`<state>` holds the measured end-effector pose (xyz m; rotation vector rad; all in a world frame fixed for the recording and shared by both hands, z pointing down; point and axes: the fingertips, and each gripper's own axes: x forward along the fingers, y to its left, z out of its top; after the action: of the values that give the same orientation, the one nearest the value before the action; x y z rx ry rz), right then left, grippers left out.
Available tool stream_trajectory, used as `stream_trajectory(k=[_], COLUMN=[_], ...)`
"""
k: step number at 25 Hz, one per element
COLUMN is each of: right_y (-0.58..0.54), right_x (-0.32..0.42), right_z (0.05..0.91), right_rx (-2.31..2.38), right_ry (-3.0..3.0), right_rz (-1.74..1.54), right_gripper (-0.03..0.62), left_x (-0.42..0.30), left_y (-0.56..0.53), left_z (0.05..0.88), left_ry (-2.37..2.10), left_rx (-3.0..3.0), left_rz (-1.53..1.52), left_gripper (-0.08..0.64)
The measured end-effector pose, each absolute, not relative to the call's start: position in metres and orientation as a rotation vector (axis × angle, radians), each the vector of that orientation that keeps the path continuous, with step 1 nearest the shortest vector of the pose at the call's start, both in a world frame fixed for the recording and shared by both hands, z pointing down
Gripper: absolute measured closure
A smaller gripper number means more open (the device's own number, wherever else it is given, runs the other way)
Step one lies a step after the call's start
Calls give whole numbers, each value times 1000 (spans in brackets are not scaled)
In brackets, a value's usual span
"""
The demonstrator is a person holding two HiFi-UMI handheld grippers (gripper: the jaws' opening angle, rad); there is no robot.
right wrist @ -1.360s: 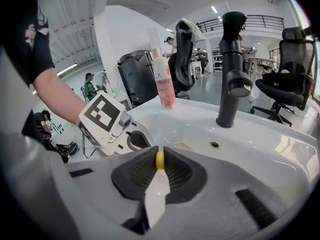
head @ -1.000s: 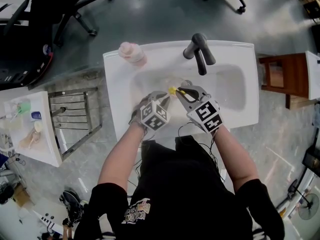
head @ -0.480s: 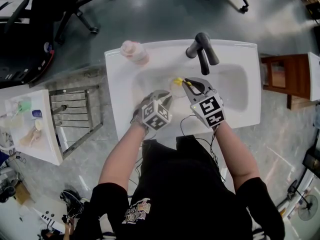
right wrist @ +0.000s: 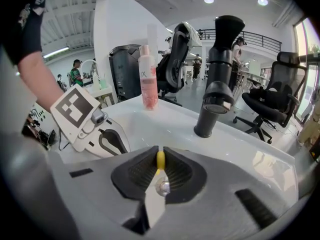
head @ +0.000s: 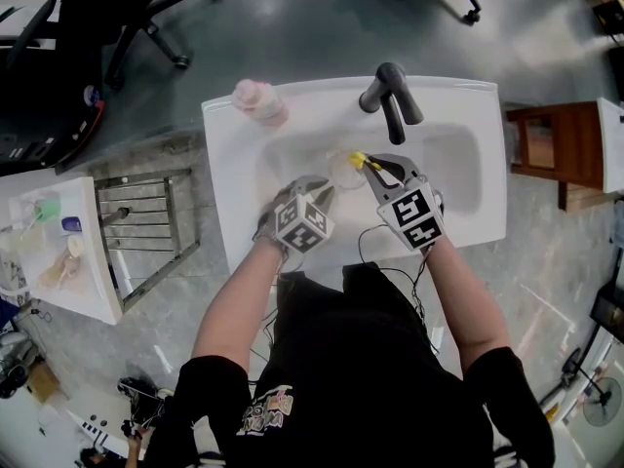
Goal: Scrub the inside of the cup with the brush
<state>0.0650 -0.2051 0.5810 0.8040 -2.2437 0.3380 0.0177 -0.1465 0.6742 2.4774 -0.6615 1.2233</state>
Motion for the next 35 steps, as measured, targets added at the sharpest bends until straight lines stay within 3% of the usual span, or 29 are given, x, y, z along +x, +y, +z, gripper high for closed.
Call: stream_trajectory(k=[35], right_y=[-180], right_x=[34], right_z=[605], right_rx=[709], right_ry=[-2302], right_rz=[600], right_gripper=[555], left_x=[18], left_y=[-147], left_z=[673], left_ry=[-665], left_rx=[2462], left_rz=[1226], left_gripper=[514])
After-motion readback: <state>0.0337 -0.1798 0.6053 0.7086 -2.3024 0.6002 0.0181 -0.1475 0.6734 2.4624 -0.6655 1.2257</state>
